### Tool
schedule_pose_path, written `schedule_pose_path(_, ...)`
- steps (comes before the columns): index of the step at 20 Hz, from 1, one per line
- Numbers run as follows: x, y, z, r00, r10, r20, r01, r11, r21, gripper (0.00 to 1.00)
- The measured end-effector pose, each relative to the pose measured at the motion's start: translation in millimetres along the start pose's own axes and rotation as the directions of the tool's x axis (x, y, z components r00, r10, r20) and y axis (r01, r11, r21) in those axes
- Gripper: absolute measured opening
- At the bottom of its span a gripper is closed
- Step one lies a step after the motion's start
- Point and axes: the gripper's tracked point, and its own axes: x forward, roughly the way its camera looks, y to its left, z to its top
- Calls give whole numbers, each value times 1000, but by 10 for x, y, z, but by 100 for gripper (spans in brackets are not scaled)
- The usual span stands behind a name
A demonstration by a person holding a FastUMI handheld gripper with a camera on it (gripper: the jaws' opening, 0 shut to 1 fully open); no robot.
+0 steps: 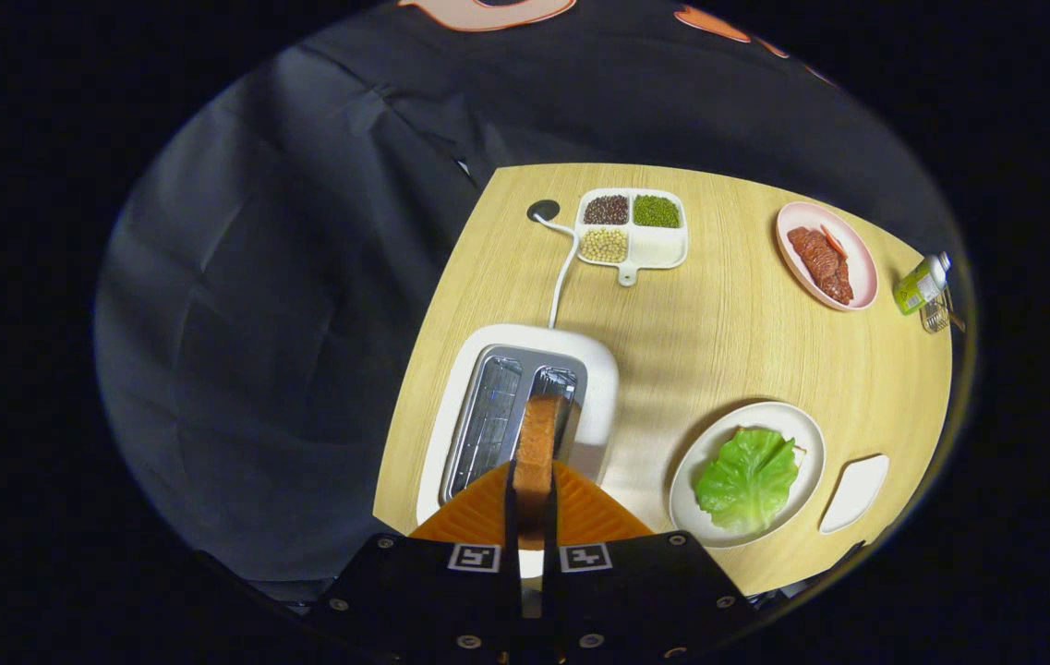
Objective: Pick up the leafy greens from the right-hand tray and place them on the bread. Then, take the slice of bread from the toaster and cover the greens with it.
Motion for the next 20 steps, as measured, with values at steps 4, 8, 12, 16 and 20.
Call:
schedule_pose_path(4, -305, -124, 111, 996, 63, 66, -66, 997, 42, 9)
schedule_pose_path(8, -607, -340, 203, 986, 100, 134, -111, 991, 79, 9)
schedule_pose_path(12, -863, -646, 201, 971, 137, 194, -159, 982, 104, 9)
schedule_pose_path(16, -975, -1059, 17, 965, 154, 214, -186, 973, 136, 9)
schedule_pose_path(20, -1013, -1406, -168, 958, 170, 230, -208, 966, 151, 9)
